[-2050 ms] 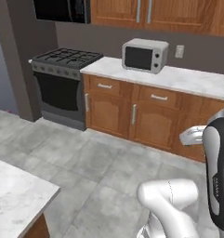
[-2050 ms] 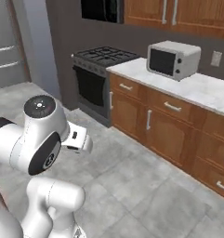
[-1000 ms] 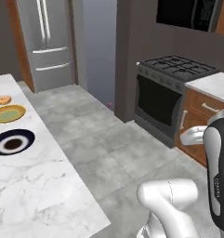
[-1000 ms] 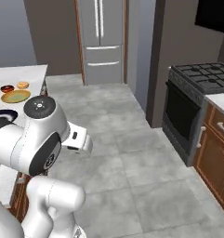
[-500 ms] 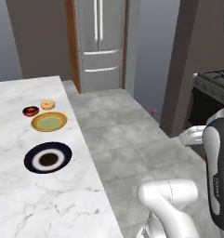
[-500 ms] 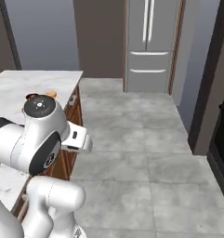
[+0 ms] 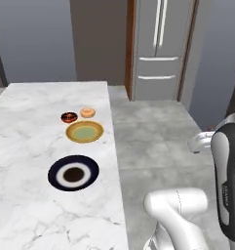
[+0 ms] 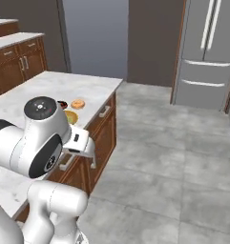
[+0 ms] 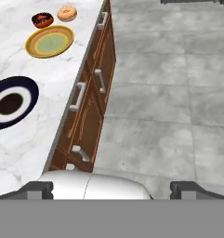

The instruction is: Place the pastries on the plates.

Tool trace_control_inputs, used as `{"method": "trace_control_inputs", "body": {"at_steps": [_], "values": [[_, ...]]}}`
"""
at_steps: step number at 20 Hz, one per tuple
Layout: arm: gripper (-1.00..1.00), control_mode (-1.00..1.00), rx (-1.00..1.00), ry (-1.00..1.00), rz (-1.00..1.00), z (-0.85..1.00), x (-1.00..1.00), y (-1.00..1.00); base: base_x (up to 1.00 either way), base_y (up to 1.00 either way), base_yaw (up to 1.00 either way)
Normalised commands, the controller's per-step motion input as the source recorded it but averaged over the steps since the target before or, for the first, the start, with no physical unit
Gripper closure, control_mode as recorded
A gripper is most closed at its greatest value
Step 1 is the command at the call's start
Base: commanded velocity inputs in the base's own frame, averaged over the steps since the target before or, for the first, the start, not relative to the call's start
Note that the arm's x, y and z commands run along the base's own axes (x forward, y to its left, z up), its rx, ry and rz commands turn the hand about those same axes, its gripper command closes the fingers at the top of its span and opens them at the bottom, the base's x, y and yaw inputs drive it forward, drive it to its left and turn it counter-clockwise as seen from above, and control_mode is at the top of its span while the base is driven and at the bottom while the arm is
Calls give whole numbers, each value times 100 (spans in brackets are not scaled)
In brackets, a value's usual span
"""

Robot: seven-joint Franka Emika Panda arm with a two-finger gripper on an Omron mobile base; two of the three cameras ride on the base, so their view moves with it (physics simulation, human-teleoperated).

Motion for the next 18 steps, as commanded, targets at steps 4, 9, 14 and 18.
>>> {"method": "trace_control_inputs", "body": {"at_steps": [4,9,14,18], "values": [[-100,100,0,0,0,0,0,0,66,-14,53],[-100,100,0,0,0,0,0,0,55,-7,61],[-100,100,0,0,0,0,0,0,52,-11,60],[-100,100,0,0,0,0,0,0,46,-21,58]]}}
